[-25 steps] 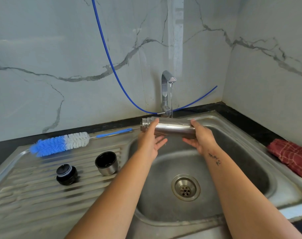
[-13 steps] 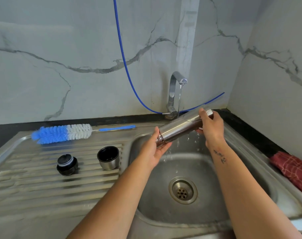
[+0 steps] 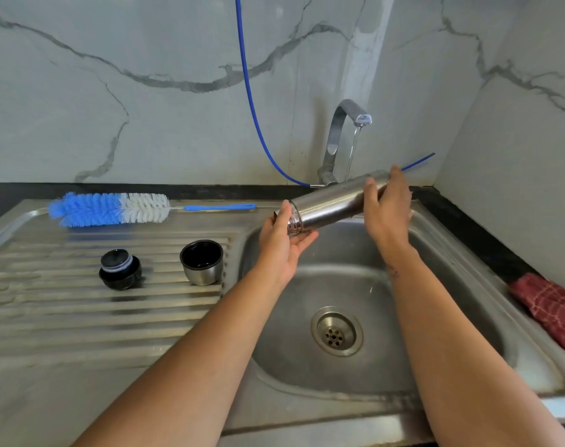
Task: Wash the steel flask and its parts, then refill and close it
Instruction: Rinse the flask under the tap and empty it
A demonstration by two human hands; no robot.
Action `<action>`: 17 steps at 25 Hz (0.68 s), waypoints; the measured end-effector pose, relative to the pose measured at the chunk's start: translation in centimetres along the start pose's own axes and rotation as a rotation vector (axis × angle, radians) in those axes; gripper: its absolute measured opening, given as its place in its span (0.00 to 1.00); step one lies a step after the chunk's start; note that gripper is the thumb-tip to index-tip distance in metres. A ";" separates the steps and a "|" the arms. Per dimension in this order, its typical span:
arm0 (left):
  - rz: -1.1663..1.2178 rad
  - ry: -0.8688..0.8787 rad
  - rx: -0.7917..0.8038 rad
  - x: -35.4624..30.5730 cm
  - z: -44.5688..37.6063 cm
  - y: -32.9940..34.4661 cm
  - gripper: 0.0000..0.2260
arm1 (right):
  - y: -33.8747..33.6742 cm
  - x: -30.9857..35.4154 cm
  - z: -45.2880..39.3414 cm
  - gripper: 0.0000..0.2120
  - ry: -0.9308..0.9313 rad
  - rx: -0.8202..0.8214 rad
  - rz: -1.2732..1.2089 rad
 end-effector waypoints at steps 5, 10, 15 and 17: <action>-0.096 0.152 -0.020 -0.8 0.2 -0.5 0.10 | 3.4 4.1 3.8 0.23 -0.500 0.044 0.314; -0.113 0.196 -0.024 -1.7 0.2 -0.9 0.17 | 2.6 4.1 3.5 0.21 -0.805 0.076 0.182; -0.150 0.195 -0.028 -1.1 0.4 -0.4 0.18 | 2.4 4.1 3.5 0.23 -0.581 -0.138 0.418; -0.126 0.198 -0.014 -1.2 0.5 -0.4 0.16 | 3.7 6.8 6.0 0.20 -0.823 -0.003 0.253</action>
Point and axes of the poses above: each hand's wrist, its own z-axis away from the middle knuckle, its own y-axis out of the palm, x = y × z, the point moved 4 cm from there along -z, towards the middle knuckle, and after that the axes turned 13 degrees about -x, right-handed, at the moved point
